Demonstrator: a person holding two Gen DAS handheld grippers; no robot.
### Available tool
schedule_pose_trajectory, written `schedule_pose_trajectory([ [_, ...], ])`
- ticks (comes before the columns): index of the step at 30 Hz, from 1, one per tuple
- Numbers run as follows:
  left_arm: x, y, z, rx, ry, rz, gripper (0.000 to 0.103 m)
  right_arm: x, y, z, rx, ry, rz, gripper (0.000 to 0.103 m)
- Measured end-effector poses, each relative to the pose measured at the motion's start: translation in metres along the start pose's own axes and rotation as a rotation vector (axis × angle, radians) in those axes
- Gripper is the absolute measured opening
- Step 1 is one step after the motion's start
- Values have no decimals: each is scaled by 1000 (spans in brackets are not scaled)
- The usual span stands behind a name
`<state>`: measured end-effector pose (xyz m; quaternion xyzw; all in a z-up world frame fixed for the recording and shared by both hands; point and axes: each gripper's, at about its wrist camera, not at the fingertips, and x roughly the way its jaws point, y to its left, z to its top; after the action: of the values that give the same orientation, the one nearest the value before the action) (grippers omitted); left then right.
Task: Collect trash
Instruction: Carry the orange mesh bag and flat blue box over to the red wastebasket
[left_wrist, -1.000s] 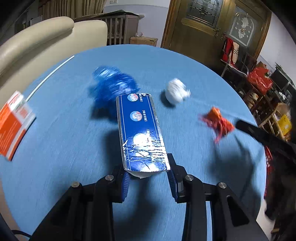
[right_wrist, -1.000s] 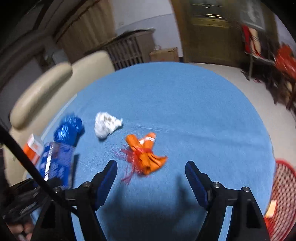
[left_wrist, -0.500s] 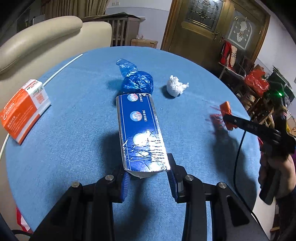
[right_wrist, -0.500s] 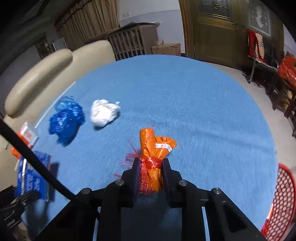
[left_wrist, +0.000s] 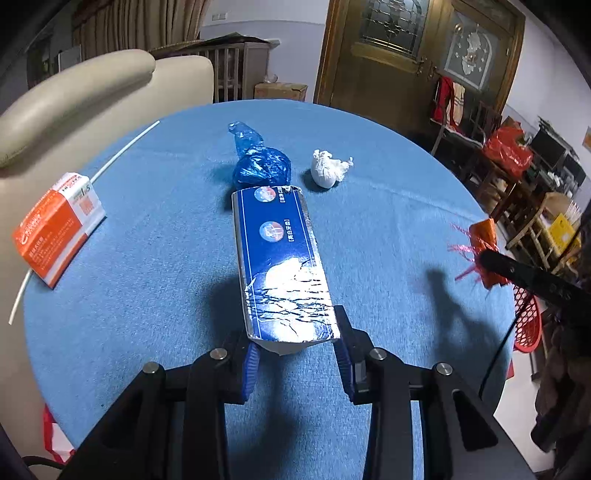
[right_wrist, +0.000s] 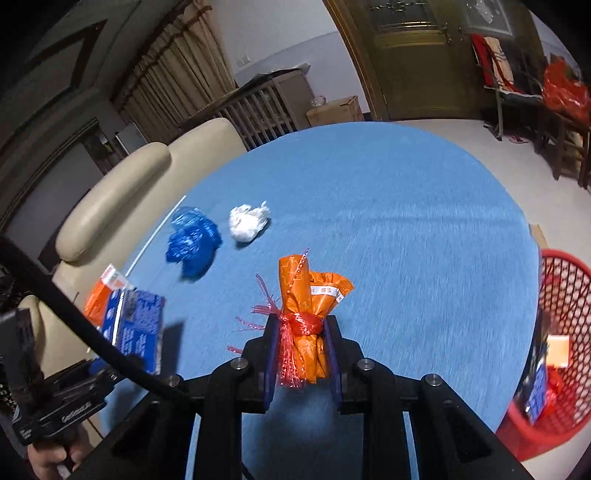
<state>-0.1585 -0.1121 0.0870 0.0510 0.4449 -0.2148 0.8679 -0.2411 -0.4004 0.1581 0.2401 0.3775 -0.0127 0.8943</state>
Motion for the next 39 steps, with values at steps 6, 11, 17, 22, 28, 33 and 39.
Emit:
schedule_pose_trajectory([
  [6, -6, -14, -6, 29, 0, 23, 38, -3, 0, -19, 21, 5, 32, 24],
  [11, -10, -24, -7, 55, -6, 39, 38, -15, -5, -22, 38, -17, 43, 24],
  [17, -12, -41, -6, 83, -9, 40, 38, -34, -15, -24, 62, -53, 47, 24],
  [22, -13, -58, -5, 112, -10, 26, 38, -47, -31, -27, 104, -78, 38, 24],
  [28, -15, -82, -2, 147, -19, -11, 38, -69, -63, -34, 175, -117, -6, 24],
  [33, -14, -106, 2, 188, -25, -41, 38, -92, -94, -39, 230, -157, -55, 24],
  [39, -10, -132, 4, 228, -22, -69, 38, -112, -129, -45, 289, -180, -95, 24],
])
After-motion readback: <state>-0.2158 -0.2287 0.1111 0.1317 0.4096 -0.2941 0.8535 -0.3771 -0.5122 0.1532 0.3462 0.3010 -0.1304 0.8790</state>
